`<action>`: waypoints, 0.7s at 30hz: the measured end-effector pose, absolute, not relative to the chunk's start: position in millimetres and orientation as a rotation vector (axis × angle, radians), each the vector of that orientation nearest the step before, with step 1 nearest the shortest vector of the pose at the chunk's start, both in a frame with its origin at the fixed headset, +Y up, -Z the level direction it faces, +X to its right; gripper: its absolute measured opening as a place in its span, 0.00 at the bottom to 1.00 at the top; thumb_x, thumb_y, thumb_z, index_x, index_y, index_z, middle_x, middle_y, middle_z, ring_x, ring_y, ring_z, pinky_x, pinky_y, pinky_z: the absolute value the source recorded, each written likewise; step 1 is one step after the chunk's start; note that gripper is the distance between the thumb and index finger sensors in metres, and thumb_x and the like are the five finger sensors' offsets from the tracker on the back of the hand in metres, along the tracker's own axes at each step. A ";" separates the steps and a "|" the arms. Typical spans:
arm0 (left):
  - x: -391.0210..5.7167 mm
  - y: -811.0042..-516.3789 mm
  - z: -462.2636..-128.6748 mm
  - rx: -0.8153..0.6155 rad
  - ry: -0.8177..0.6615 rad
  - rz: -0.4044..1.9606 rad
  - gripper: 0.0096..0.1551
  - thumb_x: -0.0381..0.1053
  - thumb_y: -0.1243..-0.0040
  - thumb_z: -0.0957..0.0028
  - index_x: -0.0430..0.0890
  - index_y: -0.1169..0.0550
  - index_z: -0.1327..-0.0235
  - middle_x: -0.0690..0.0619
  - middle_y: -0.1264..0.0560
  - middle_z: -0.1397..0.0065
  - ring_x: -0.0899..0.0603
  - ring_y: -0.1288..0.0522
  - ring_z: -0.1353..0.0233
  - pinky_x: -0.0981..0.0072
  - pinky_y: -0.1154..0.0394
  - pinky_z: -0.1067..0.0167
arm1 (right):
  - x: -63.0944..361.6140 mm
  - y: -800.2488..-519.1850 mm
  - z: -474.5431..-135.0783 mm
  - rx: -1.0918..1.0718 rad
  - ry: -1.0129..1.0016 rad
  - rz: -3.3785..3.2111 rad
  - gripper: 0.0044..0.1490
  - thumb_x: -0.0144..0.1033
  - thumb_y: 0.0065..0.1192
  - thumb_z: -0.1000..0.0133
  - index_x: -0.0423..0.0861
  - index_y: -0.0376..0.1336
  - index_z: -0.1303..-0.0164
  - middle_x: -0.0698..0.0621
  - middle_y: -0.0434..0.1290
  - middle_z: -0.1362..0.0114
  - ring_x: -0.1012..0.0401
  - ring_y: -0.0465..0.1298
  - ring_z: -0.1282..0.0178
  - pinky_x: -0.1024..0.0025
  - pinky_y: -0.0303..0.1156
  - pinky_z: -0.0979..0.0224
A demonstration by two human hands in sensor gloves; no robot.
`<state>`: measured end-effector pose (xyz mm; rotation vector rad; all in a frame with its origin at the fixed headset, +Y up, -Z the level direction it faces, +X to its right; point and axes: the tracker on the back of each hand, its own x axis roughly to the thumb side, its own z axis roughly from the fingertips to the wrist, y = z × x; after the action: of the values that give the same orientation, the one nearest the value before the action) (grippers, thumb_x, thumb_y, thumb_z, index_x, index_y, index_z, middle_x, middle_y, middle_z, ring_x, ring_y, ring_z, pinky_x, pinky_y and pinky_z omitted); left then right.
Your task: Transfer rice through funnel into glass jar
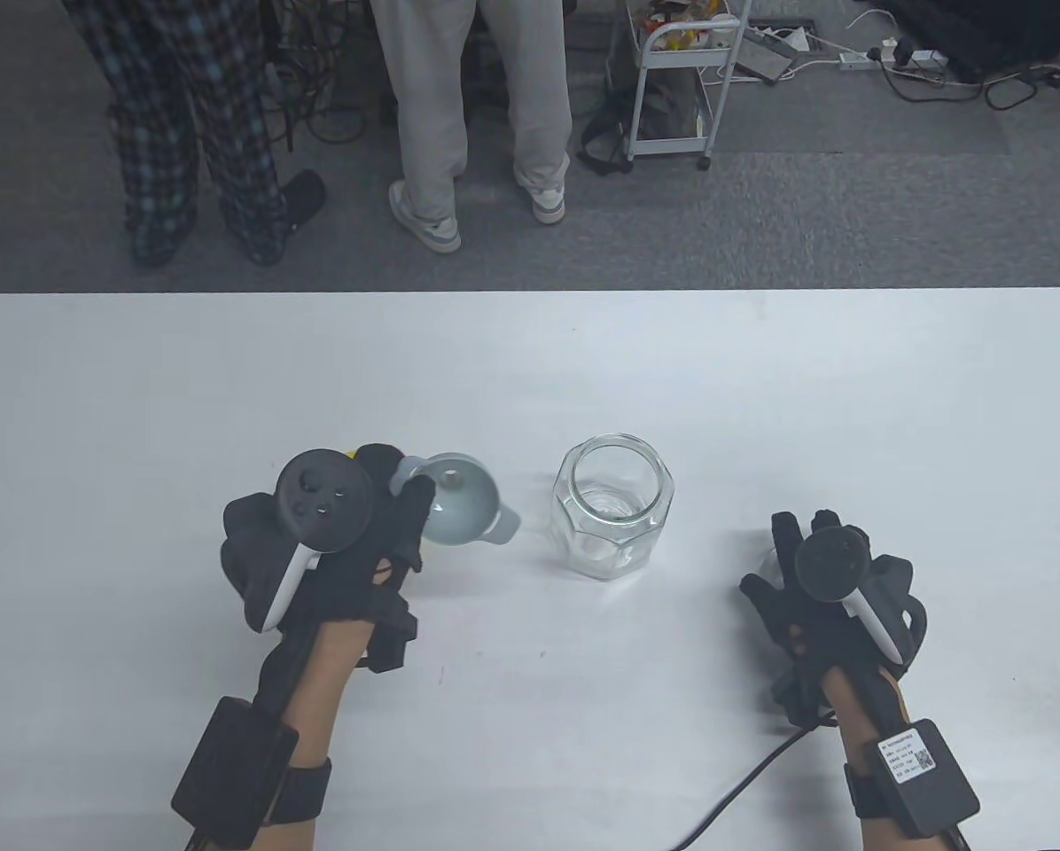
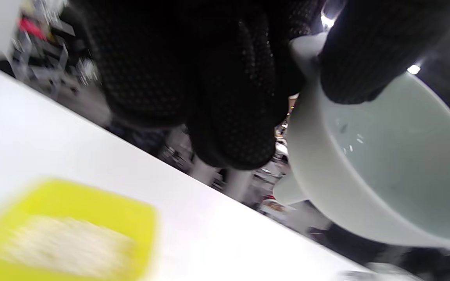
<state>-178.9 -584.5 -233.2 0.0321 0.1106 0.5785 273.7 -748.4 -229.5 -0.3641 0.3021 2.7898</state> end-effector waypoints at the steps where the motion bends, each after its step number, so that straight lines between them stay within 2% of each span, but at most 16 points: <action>1: -172.5 -586.9 -235.7 0.017 0.094 0.647 0.25 0.68 0.28 0.43 0.58 0.20 0.39 0.55 0.14 0.39 0.53 0.06 0.51 0.59 0.10 0.51 | 273.7 -748.4 -229.6 -0.363 0.302 2.790 0.54 0.70 0.64 0.55 0.61 0.47 0.23 0.43 0.41 0.13 0.38 0.42 0.15 0.30 0.44 0.22; 5: -143.4 -607.0 -250.0 -0.045 0.070 0.826 0.24 0.71 0.32 0.41 0.60 0.21 0.39 0.58 0.14 0.40 0.55 0.06 0.50 0.62 0.10 0.51 | 273.8 -748.3 -229.9 -0.361 0.302 2.791 0.55 0.71 0.64 0.56 0.61 0.46 0.23 0.43 0.41 0.13 0.38 0.42 0.15 0.30 0.44 0.22; 14: -98.3 -656.8 -276.9 -0.196 0.104 0.870 0.24 0.73 0.35 0.39 0.59 0.21 0.40 0.60 0.14 0.42 0.57 0.06 0.52 0.63 0.09 0.51 | 274.2 -748.0 -230.8 -0.357 0.295 2.785 0.54 0.71 0.64 0.56 0.61 0.47 0.23 0.43 0.41 0.13 0.38 0.42 0.15 0.30 0.44 0.22; 17: -89.6 -667.8 -280.7 -0.314 0.093 0.949 0.24 0.73 0.36 0.38 0.59 0.20 0.40 0.59 0.13 0.42 0.58 0.06 0.52 0.64 0.09 0.52 | 274.1 -748.1 -230.8 -0.355 0.299 2.787 0.54 0.71 0.64 0.56 0.61 0.47 0.23 0.43 0.41 0.13 0.38 0.42 0.15 0.30 0.44 0.22; 21: -86.2 -665.5 -282.2 -0.249 0.123 0.791 0.24 0.73 0.35 0.40 0.58 0.19 0.42 0.59 0.12 0.45 0.58 0.06 0.55 0.64 0.09 0.55 | 273.6 -748.2 -231.4 -0.350 0.300 2.789 0.54 0.71 0.64 0.56 0.61 0.47 0.23 0.43 0.41 0.13 0.38 0.42 0.15 0.30 0.44 0.22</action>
<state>-86.2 -665.5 -282.2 -0.2489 0.1226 0.7906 273.6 -748.2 -231.4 -0.3505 0.3003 2.7893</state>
